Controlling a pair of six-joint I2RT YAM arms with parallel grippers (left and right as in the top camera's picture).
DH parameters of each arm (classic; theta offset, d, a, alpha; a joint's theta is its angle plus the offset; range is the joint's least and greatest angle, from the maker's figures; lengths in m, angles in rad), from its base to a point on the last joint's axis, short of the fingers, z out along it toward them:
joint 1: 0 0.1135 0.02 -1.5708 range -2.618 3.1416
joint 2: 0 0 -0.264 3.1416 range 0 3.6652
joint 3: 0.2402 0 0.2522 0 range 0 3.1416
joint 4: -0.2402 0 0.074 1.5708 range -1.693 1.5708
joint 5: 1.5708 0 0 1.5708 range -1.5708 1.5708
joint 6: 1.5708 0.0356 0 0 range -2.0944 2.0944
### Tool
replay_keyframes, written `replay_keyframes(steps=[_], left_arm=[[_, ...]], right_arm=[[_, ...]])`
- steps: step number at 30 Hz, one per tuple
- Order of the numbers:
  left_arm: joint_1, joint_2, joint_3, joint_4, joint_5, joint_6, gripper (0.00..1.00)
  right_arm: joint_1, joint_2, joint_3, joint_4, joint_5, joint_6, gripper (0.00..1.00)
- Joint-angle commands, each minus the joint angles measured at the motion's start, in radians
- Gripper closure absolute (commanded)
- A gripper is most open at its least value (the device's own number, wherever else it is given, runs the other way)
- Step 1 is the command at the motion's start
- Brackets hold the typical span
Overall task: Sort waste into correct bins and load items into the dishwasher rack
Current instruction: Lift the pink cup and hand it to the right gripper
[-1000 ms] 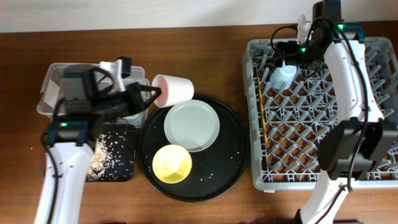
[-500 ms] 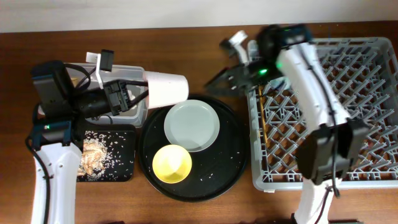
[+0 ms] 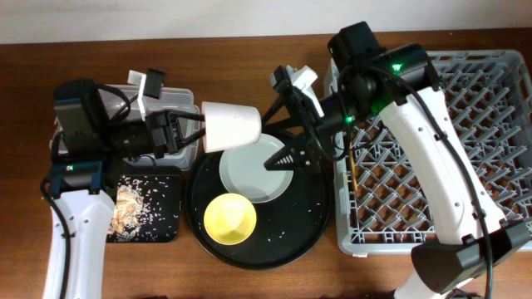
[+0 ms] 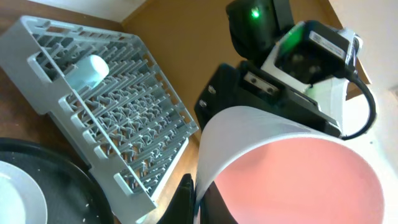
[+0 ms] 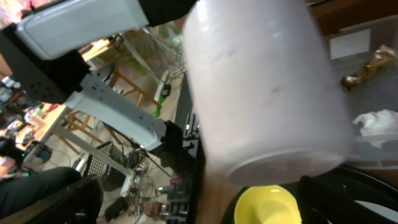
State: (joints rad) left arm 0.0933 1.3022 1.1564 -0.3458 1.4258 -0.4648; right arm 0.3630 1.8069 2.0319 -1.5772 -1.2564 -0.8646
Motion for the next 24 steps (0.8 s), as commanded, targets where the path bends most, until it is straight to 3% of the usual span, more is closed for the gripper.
replay_keyframes(steps=[1,3,12,14,18,20,21,24], left_arm=[[-0.034,-0.006,0.006,0.002,0.131,0.006,0.99],[-0.034,-0.006,0.006,0.002,0.130,0.006,0.99],[-0.035,-0.006,0.006,0.002,0.097,0.007,0.99],[-0.035,-0.006,0.006,0.001,0.097,0.010,0.99],[-0.035,-0.006,0.006,0.001,0.097,0.010,0.99],[-0.035,-0.006,0.006,0.001,0.097,0.010,0.79],[-0.035,-0.006,0.006,0.001,0.097,0.010,0.75],[-0.035,-0.006,0.005,-0.016,0.097,0.043,0.74]], right_arm=[[-0.013,0.018,0.010,0.099,0.039,0.105,0.02],[-0.063,0.018,0.010,0.166,0.030,0.216,0.02],[0.076,0.018,0.010,0.194,-0.023,0.216,0.02],[0.076,0.018,0.010,0.209,-0.048,0.216,0.21],[0.075,0.018,0.010,0.229,-0.053,0.216,0.41],[0.075,0.018,0.010,0.232,-0.052,0.216,0.42],[0.074,0.018,0.010,0.233,-0.052,0.216,0.42],[0.074,0.018,0.010,0.235,-0.054,0.220,0.42]])
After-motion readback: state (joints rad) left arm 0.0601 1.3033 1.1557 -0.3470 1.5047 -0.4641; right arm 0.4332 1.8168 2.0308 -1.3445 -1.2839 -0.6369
